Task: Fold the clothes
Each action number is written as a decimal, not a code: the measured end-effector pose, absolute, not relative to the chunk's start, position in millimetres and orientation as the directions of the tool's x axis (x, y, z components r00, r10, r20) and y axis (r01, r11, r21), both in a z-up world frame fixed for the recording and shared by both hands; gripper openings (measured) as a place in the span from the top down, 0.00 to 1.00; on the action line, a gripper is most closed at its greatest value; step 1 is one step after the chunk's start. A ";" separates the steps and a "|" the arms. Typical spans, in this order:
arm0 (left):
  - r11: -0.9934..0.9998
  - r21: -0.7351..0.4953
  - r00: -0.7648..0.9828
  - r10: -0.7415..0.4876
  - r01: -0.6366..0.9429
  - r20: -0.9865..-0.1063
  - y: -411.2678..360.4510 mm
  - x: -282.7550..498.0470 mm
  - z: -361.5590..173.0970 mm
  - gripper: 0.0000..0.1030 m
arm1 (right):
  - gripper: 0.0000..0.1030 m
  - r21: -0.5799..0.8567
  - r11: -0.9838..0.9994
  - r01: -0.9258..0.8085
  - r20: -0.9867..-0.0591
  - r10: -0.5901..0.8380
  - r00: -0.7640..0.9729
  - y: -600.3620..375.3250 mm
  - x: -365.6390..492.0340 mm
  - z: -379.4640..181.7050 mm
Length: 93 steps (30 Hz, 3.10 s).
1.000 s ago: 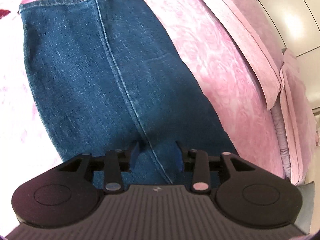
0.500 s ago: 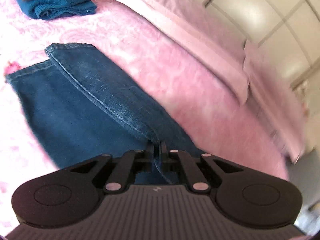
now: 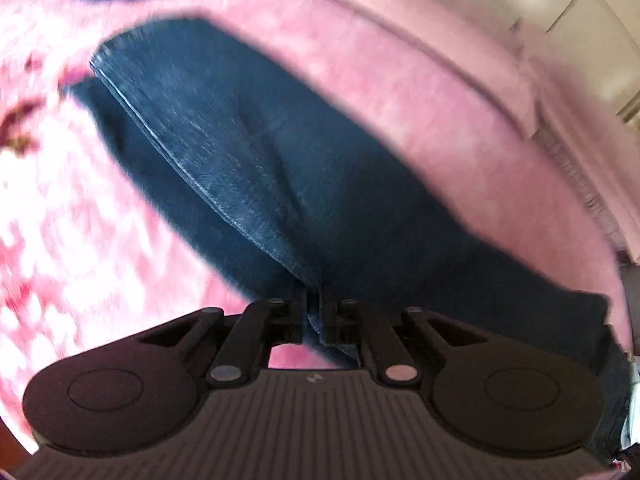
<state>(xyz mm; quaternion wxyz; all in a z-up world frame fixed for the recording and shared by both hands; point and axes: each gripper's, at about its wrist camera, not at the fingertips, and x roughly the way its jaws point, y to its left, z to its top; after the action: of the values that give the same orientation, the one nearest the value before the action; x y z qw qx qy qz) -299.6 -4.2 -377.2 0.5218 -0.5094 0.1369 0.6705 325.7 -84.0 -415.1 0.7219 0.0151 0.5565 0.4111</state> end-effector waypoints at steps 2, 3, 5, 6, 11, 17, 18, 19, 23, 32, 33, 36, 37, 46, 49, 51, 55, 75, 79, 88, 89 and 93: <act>-0.441 -0.372 0.065 0.569 -0.817 -0.820 -2.6 -299.2 -377.5 0.95 | 0.82 0.442 0.682 -0.582 -0.812 0.580 0.062 -75.1 322.2 -420.7; -0.446 -0.379 0.071 0.569 -0.811 -0.819 -2.6 -300.2 -375.2 0.92 | 0.78 0.423 0.692 -0.585 -0.823 0.564 0.072 -70.7 320.4 -423.5; -0.458 -0.406 0.086 0.574 -0.791 -0.814 -4.6 -307.8 -371.7 0.82 | 0.70 0.383 0.685 -0.619 -0.842 0.534 0.070 -62.2 317.2 -415.3; -0.473 -0.409 0.075 0.579 -0.780 -0.812 -5.6 -315.0 -369.5 0.79 | 0.67 0.361 0.685 -0.633 -0.850 0.520 0.079 -59.7 315.9 -410.7; -0.582 -0.416 -0.036 0.610 -0.699 -0.792 -5.4 -366.5 -364.2 0.73 | 0.47 0.325 0.741 -0.587 -0.873 0.474 0.115 -59.2 316.8 -410.8; -0.588 -0.429 -0.080 0.647 -0.686 -0.758 -6.5 -388.4 -356.0 0.73 | 0.47 0.307 0.768 -0.562 -0.872 0.463 0.157 -59.9 311.8 -416.4; -0.589 -0.431 -0.088 0.653 -0.683 -0.753 -6.6 -392.1 -354.7 0.73 | 0.47 0.301 0.767 -0.567 -0.872 0.462 0.162 -59.8 311.0 -416.7; -0.590 -0.434 -0.095 0.658 -0.681 -0.747 -6.8 -395.7 -353.3 0.74 | 0.47 0.298 0.770 -0.564 -0.874 0.458 0.163 -59.6 311.3 -417.1; -0.593 -0.443 -0.125 0.680 -0.672 -0.722 -7.5 -410.4 -347.9 1.00 | 0.47 0.300 0.793 -0.530 -0.884 0.440 0.159 -59.1 313.6 -421.1; -0.597 -0.371 -0.121 0.623 -0.711 -0.773 -10.1 -430.2 -373.7 0.97 | 0.47 0.224 0.810 -0.542 -0.889 0.398 0.227 -52.6 299.1 -417.1; -0.580 -0.345 -0.123 0.618 -0.738 -0.777 -7.7 -428.7 -374.2 0.97 | 0.47 0.219 0.811 -0.542 -0.889 0.395 0.232 -52.6 297.7 -416.2; -0.534 -0.268 -0.137 0.601 -0.802 -0.787 -3.2 -426.3 -372.7 0.97 | 0.47 0.202 0.815 -0.543 -0.889 0.385 0.247 -52.4 293.5 -413.4; -0.525 -0.245 -0.147 0.596 -0.815 -0.790 -3.5 -427.0 -370.0 0.99 | 0.58 0.196 0.817 -0.543 -0.889 0.382 0.252 -52.3 292.2 -412.5; -0.526 -0.149 -0.171 0.511 -0.837 -0.843 0.9 -425.8 -332.3 1.00 | 0.75 0.221 0.723 -0.655 -0.857 0.465 0.224 -64.4 289.3 -396.2; -0.388 -0.161 -0.066 0.510 -0.908 -0.858 31.7 -370.1 -321.3 0.97 | 0.35 0.228 0.762 -0.606 -0.887 0.419 0.194 -67.1 304.0 -399.3; -0.294 -0.206 0.031 0.506 -0.933 -0.862 56.3 -328.0 -320.7 0.92 | 0.35 0.257 0.745 -0.616 -0.878 0.446 0.174 -66.1 309.0 -386.4; -0.104 -0.301 0.220 0.469 -0.948 -0.855 105.6 -243.9 -319.4 0.85 | 0.35 0.157 0.669 -0.726 -0.872 0.439 0.216 -45.7 313.7 -355.7; 0.217 -0.614 0.645 0.118 -0.759 -0.755 236.9 -6.8 -347.9 0.61 | 0.60 0.687 0.417 -0.595 -0.715 0.532 -0.453 86.2 419.0 -434.5; 0.251 -0.575 0.600 0.034 -0.779 -0.799 238.2 15.3 -370.5 0.87 | 0.79 0.655 0.400 -0.641 -0.739 0.519 -0.430 88.8 418.5 -431.8; 0.134 -0.591 0.600 0.316 -0.795 -0.735 204.7 -17.4 -371.7 0.99 | 0.96 0.486 0.414 -0.770 -0.821 0.517 -0.241 57.0 386.9 -402.0; 0.144 -0.559 0.573 0.326 -0.816 -0.752 202.4 -12.1 -380.1 0.99 | 0.96 0.472 0.430 -0.770 -0.830 0.511 -0.224 57.2 384.5 -407.8; 0.097 -0.564 0.559 0.352 -0.820 -0.751 219.8 -12.2 -401.3 0.98 | 0.95 0.426 0.446 -0.787 -0.838 0.522 -0.158 78.2 377.0 -420.3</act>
<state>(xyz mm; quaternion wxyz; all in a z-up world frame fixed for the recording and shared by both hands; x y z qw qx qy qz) -12.2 219.8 -401.3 0.7067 -0.5290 0.2210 0.4146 377.0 78.2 -420.3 0.6379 -0.1178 0.5620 0.5132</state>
